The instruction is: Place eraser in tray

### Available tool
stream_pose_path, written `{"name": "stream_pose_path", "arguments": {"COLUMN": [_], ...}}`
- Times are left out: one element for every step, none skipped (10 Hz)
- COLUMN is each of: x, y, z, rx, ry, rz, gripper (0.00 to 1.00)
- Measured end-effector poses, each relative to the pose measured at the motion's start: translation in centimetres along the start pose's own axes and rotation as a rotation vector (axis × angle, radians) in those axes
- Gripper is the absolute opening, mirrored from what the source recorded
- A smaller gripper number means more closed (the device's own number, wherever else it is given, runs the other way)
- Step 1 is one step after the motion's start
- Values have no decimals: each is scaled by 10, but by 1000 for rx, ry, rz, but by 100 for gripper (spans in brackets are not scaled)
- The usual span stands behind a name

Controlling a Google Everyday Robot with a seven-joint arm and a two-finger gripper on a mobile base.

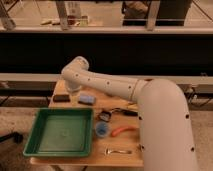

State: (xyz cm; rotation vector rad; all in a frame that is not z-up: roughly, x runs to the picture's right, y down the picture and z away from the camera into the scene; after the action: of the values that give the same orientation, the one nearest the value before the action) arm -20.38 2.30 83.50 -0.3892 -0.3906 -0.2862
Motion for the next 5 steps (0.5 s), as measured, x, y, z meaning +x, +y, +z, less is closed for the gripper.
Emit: {"name": "stream_pose_path", "arguments": {"x": [-2,-7,-13,-20,-23], "y": [-2,-4,-8,-12,-14], "z": [6,11,16,21,24], "rx": [9,15,21,27,32], "ry": [-5,-9,-10,-12,-15], "rz": [-2,-8,-16,-25,-32], "gripper": [80,80,80,80,80]}}
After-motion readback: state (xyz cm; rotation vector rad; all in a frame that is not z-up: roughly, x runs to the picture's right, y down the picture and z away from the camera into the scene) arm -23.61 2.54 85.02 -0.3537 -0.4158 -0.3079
